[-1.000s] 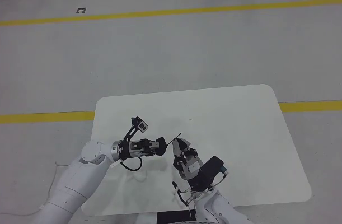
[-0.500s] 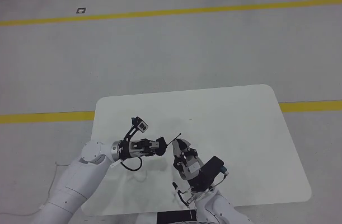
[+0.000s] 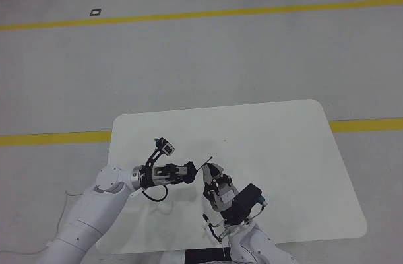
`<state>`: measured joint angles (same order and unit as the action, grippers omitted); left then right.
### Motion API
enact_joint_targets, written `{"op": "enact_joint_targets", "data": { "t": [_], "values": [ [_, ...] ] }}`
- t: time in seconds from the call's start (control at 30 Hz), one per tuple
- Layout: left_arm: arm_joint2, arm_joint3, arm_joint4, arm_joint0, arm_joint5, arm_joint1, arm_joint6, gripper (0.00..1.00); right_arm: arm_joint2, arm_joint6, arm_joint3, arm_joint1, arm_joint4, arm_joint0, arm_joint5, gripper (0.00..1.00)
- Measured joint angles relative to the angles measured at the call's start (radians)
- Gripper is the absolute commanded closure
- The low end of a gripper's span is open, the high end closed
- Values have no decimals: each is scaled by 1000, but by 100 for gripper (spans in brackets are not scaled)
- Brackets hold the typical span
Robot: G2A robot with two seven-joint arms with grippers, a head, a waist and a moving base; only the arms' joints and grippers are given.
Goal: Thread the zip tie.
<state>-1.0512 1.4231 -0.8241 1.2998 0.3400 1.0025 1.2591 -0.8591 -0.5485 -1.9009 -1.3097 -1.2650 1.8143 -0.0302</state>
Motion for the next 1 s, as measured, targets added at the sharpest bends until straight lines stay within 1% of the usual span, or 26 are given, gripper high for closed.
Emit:
{"op": "enact_joint_targets", "data": {
  "t": [0.47, 1.0],
  "values": [
    [0, 0, 0, 0, 0, 0, 0, 100, -7, -5, 0, 2, 6, 3, 13, 100],
    [0, 0, 0, 0, 0, 0, 0, 100, -8, 7, 4, 3, -21, 6, 3, 100]
  ]
}}
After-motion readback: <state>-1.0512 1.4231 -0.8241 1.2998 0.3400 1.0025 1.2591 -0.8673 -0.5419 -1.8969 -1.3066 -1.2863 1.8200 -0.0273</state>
